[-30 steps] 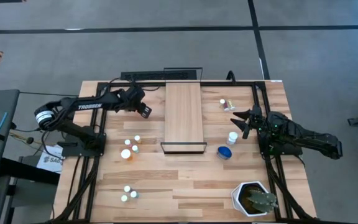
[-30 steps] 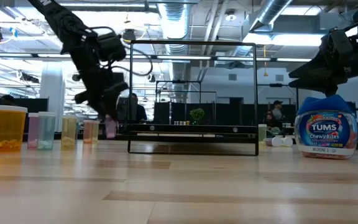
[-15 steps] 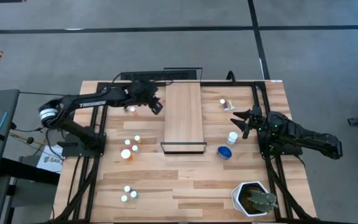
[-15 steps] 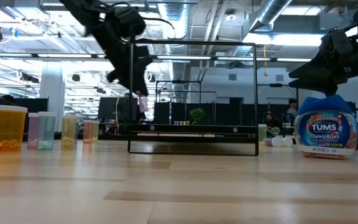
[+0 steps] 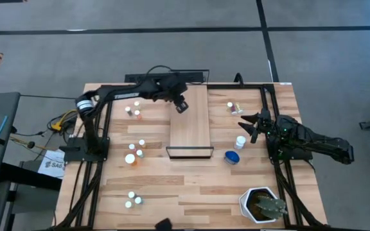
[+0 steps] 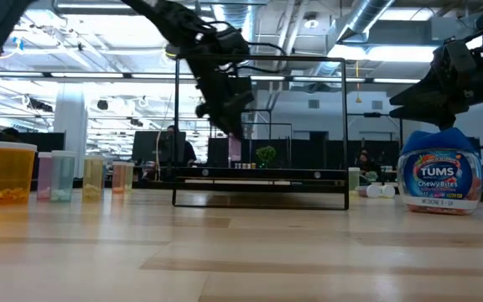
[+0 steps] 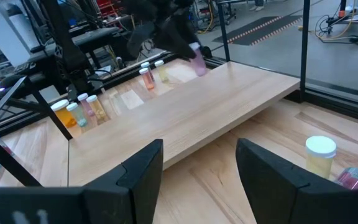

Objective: Pick and place medicine bottles onto shelf by color
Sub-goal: Put the pink pill bottle on the shelf

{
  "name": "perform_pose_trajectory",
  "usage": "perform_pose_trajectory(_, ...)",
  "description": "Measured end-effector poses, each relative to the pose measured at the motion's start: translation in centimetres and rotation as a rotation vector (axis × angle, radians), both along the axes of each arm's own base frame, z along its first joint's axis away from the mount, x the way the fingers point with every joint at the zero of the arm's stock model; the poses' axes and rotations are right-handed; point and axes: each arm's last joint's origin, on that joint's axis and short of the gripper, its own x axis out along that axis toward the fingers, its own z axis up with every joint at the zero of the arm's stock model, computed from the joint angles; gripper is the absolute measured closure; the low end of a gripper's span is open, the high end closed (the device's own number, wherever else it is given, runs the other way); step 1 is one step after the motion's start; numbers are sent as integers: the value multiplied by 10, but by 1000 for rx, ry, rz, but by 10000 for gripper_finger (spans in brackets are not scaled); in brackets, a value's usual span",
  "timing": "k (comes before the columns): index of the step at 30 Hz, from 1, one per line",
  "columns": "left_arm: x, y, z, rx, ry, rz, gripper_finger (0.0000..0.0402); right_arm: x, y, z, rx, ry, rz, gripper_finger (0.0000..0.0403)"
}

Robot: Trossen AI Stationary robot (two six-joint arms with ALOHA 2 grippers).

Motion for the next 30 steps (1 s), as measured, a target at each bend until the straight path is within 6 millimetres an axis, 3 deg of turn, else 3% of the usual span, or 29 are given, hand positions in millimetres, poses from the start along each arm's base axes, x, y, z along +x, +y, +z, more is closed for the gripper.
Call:
perform_pose_trajectory(7,33,16,-5,9,27,-31,297,0,0,0,0,1,0,178)
perform_pose_trajectory(12,45,29,-13,-4,35,-1,297,0,0,0,0,0,0,178)
perform_pose_trajectory(22,40,49,-9,-10,-14,72,297,0,0,0,0,0,0,178)
perform_pose_trajectory(30,35,50,-11,-22,28,96,297,0,0,0,0,0,0,178)
